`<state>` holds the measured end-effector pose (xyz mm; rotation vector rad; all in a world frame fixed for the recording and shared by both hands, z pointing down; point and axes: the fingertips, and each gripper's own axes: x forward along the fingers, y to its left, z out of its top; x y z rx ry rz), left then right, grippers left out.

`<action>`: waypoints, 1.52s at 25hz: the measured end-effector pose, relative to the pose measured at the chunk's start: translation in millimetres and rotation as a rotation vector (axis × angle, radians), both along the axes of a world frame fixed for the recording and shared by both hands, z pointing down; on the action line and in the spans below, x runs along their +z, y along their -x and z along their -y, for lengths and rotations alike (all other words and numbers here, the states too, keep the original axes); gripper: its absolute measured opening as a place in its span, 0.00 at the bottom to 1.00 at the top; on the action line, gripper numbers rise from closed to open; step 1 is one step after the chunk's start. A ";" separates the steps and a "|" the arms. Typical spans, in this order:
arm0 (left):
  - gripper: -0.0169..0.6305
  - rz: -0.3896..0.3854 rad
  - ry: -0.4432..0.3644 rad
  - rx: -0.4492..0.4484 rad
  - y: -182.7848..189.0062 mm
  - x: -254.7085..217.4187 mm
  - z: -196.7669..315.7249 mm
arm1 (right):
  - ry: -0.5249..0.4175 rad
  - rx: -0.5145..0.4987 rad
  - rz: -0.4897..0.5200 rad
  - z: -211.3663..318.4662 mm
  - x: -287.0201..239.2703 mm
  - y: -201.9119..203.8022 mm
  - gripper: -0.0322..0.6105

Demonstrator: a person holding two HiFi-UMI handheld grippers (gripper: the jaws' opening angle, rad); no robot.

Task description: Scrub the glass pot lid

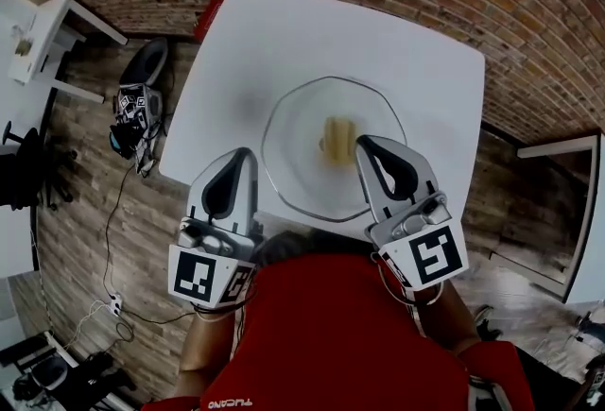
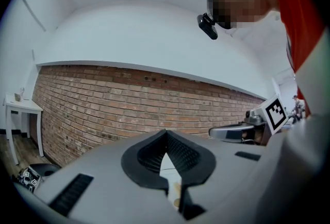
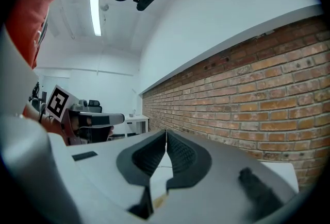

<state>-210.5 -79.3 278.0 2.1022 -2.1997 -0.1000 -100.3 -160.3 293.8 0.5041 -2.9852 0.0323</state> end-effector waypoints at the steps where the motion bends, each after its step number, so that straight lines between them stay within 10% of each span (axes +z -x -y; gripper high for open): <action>1: 0.05 0.001 0.003 0.006 2.2 1.6 6.3 | -0.006 0.007 -0.006 3.8 1.6 1.9 0.10; 24: 0.05 0.005 0.054 0.369 40.0 36.6 80.8 | 0.059 0.392 -0.063 31.1 25.8 35.0 0.10; 38: 0.06 -0.091 0.251 0.389 53.1 104.5 88.6 | 0.182 0.500 -0.268 35.7 89.9 27.6 0.10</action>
